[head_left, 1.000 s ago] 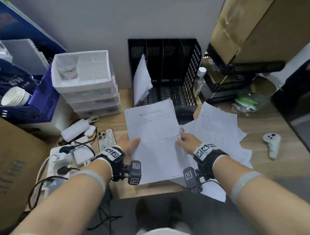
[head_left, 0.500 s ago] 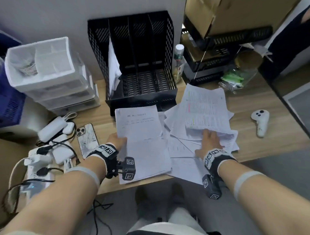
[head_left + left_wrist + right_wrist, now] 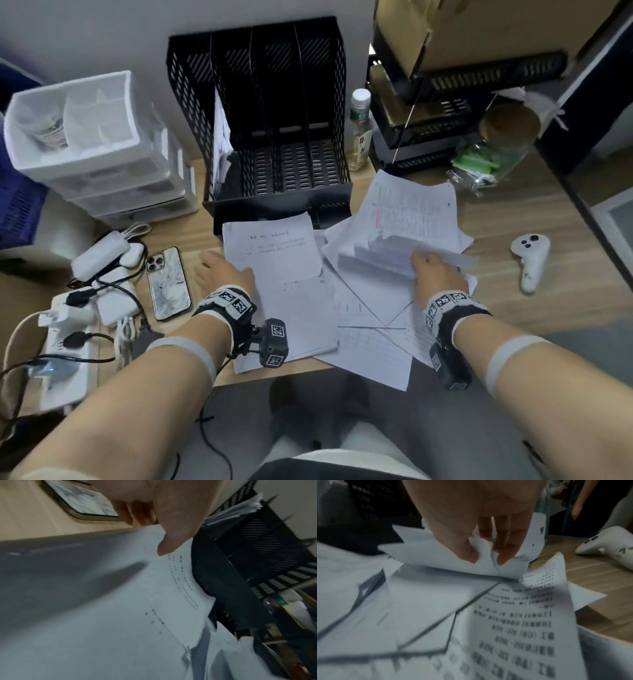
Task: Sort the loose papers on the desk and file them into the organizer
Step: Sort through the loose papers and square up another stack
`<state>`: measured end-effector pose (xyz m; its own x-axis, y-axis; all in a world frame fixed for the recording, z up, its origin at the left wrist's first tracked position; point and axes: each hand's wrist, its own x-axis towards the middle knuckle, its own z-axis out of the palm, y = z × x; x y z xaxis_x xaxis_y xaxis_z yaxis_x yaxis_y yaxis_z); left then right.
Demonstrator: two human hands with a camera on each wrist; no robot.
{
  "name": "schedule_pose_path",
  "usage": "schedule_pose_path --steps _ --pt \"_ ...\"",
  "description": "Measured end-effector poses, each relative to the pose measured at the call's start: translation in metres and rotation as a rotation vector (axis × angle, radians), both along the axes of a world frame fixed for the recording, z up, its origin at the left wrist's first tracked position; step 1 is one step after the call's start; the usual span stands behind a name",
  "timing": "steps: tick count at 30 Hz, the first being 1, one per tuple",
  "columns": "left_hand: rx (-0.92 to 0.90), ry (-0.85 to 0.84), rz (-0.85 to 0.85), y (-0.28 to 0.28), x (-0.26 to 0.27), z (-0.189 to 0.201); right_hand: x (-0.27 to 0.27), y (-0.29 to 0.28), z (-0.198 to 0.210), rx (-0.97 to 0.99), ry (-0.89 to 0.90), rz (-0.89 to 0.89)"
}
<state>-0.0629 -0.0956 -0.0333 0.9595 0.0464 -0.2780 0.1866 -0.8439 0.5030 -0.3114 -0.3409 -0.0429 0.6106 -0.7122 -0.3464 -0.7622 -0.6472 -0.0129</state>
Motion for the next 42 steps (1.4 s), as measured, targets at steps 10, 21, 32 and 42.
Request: schedule_pose_path --steps 10,21,32,42 --pt "-0.310 0.549 -0.443 -0.101 -0.045 -0.005 -0.025 -0.033 0.029 0.082 -0.398 -0.366" --pt "-0.609 0.659 -0.312 -0.132 -0.064 -0.009 -0.020 0.016 0.013 0.468 -0.394 -0.066" --pt "-0.807 0.895 -0.268 -0.115 -0.063 0.031 0.002 0.023 0.027 -0.120 -0.218 0.047" --pt "-0.663 0.503 -0.609 -0.113 -0.031 0.049 0.004 -0.045 0.139 0.255 -0.657 -0.163"
